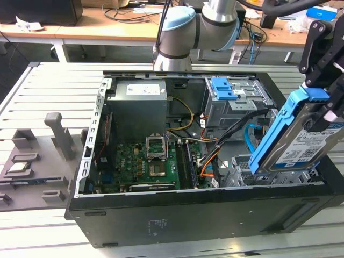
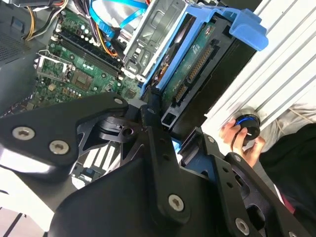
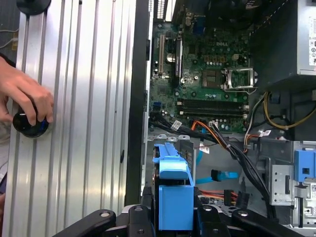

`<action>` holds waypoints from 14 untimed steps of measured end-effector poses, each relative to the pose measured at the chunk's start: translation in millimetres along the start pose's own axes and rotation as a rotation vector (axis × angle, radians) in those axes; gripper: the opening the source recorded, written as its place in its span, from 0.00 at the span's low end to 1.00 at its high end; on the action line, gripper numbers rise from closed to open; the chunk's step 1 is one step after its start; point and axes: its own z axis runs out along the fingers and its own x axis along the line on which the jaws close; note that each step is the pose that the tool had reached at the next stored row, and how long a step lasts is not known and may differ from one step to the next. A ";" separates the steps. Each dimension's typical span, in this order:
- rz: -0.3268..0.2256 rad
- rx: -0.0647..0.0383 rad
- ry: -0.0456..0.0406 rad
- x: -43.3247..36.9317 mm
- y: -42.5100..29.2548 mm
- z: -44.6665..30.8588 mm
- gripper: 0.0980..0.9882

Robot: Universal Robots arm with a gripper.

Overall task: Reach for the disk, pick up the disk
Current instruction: 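Pick up the disk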

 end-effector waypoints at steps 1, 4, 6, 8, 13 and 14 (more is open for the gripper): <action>0.000 0.000 -0.0003 -1.2 -0.1 0.5 0.30; 0.002 0.000 -0.0004 -10.0 -0.6 1.5 0.30; 0.003 0.000 -0.0005 -13.8 -0.8 2.0 0.30; 0.003 0.000 -0.0004 -16.4 -1.0 2.6 0.30; 0.003 0.000 -0.0006 -18.6 -1.5 5.8 0.30; 0.003 0.000 -0.0005 -18.6 -1.7 6.5 0.30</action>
